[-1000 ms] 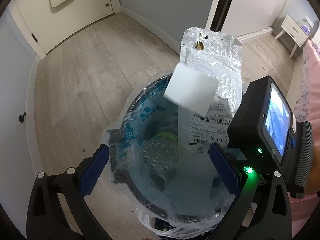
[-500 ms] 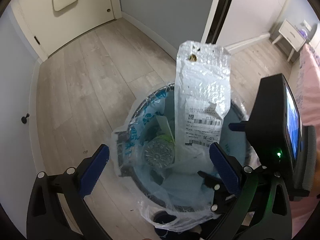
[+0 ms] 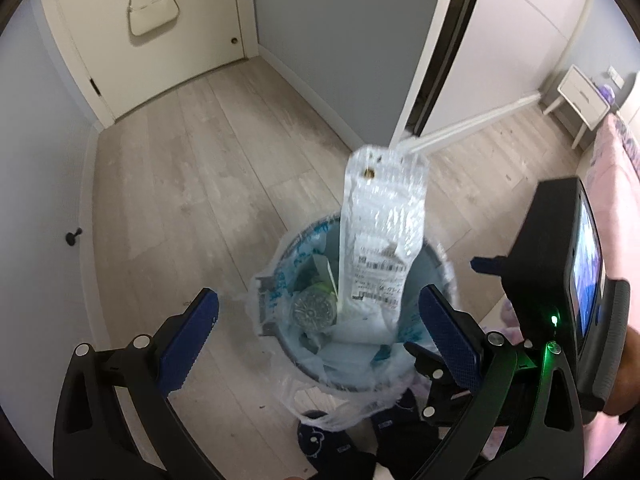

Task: Collect trash
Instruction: 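Raise both open tools away from the bin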

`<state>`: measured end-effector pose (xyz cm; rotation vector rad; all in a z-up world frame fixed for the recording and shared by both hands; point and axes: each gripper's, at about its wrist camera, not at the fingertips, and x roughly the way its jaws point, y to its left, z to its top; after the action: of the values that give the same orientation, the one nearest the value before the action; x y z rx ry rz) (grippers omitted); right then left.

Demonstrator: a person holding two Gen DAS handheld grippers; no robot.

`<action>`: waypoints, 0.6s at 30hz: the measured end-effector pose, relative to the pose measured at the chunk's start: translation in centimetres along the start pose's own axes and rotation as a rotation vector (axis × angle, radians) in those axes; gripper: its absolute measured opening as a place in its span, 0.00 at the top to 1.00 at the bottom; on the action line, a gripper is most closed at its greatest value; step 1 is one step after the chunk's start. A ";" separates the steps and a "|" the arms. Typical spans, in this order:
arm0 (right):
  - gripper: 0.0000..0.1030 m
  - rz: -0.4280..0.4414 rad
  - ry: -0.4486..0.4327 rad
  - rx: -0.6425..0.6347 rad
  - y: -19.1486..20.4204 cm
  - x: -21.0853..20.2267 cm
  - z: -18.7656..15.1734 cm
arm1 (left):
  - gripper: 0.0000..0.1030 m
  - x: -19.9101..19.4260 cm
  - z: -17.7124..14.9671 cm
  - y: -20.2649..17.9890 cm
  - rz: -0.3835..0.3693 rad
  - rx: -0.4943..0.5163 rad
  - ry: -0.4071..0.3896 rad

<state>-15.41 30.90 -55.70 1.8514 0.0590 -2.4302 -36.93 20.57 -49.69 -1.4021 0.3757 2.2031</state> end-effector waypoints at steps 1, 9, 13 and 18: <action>0.07 -0.004 -0.005 0.002 0.1 -1.2 0.2 | 0.06 -1.1 0.5 0.0 0.000 -0.003 -0.007; 0.07 -0.046 -0.052 0.054 0.4 -11.9 2.0 | 0.06 -11.9 5.0 -1.0 0.027 -0.002 -0.076; 0.07 -0.066 -0.099 0.063 0.5 -17.0 3.0 | 0.06 -17.3 6.8 -1.2 0.054 -0.003 -0.112; 0.07 -0.115 -0.178 0.056 0.7 -24.3 4.6 | 0.06 -23.4 8.7 -1.4 0.081 0.004 -0.182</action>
<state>-13.35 30.89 -31.08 1.6891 0.0887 -2.6905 -34.76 19.86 -24.82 -1.1906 0.3776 2.3712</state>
